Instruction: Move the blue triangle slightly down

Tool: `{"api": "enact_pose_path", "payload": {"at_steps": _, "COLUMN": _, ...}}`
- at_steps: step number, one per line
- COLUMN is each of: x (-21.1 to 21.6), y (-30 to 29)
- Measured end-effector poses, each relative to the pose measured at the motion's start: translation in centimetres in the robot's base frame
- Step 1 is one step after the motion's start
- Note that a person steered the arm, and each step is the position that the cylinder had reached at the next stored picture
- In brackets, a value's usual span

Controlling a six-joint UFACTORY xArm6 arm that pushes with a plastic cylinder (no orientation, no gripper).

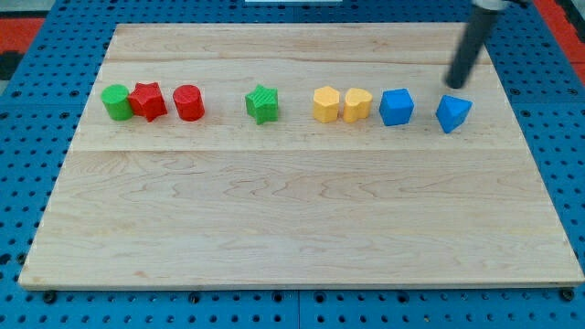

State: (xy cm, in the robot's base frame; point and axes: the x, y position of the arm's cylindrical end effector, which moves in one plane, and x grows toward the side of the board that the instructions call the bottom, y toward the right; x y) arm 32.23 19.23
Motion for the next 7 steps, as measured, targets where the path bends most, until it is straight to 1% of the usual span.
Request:
{"api": "enact_pose_path", "payload": {"at_steps": 1, "x": 5.0, "y": -2.5}}
{"api": "enact_pose_path", "payload": {"at_steps": 2, "x": 4.0, "y": -1.0}}
{"api": "enact_pose_path", "payload": {"at_steps": 3, "x": 1.5, "y": 0.2}}
{"api": "enact_pose_path", "payload": {"at_steps": 4, "x": 6.5, "y": 2.6}}
{"api": "enact_pose_path", "payload": {"at_steps": 5, "x": 12.2, "y": 1.6}}
{"api": "enact_pose_path", "payload": {"at_steps": 6, "x": 11.4, "y": 0.0}}
{"api": "enact_pose_path", "payload": {"at_steps": 7, "x": 10.5, "y": -3.6}}
